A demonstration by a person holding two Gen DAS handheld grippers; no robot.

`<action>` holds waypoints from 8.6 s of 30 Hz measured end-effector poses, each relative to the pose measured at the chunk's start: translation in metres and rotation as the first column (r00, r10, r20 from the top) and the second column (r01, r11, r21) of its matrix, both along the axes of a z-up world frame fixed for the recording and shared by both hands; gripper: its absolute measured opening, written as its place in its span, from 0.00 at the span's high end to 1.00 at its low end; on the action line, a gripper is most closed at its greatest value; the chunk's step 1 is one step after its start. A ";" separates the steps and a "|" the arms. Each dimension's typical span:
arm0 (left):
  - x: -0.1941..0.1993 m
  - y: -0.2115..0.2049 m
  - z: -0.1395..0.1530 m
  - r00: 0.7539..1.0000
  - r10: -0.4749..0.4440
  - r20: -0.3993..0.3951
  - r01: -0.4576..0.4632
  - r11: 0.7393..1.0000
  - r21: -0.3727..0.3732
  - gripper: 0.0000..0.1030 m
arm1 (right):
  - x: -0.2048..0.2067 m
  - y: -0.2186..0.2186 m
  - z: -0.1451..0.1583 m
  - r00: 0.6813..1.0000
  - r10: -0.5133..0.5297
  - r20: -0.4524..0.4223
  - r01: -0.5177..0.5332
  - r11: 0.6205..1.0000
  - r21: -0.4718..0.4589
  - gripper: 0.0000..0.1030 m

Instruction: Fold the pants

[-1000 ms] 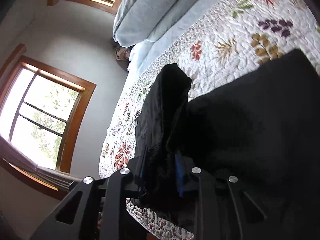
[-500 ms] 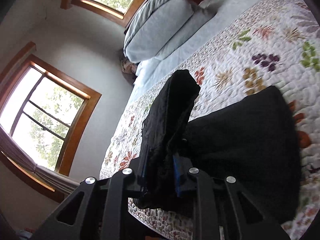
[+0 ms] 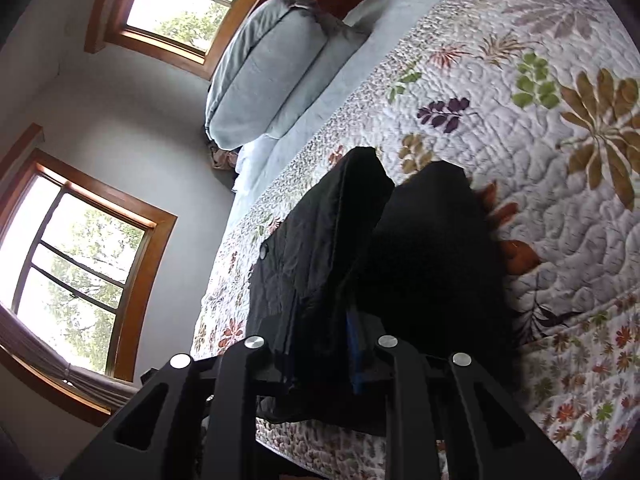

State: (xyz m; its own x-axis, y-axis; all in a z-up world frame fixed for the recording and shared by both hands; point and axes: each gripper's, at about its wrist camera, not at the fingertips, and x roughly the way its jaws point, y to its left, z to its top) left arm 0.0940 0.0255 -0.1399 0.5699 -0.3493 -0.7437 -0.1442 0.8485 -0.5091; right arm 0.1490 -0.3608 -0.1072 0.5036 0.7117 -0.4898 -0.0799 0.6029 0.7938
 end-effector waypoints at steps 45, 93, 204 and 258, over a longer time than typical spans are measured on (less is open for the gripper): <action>0.037 -0.004 -0.006 0.997 -0.034 -0.074 0.041 0.995 0.089 0.03 | -0.025 -0.007 -0.016 0.999 0.012 -0.042 -0.015 0.997 -0.079 0.74; 0.094 -0.069 -0.071 0.851 -0.400 -0.339 0.221 0.860 -0.459 0.03 | -0.011 -0.043 -0.064 0.987 0.036 -0.159 -0.039 0.999 -0.021 0.04; 0.176 0.014 -0.020 0.959 -0.244 -0.143 0.207 0.950 -0.233 0.36 | 0.149 0.099 -0.078 0.976 0.212 -0.050 -0.205 0.972 0.111 0.59; 0.054 0.067 0.030 0.994 0.090 -0.059 -0.091 0.996 0.000 0.11 | 0.049 0.040 -0.053 0.995 0.023 -0.096 -0.030 0.997 -0.066 0.40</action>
State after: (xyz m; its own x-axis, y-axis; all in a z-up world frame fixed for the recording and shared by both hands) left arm 0.1479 0.0925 -0.1099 0.5546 -0.3005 -0.7760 -0.2502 0.8292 -0.4999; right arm 0.1980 -0.3206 -0.1599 0.4337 0.6879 -0.5820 -0.0225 0.6540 0.7562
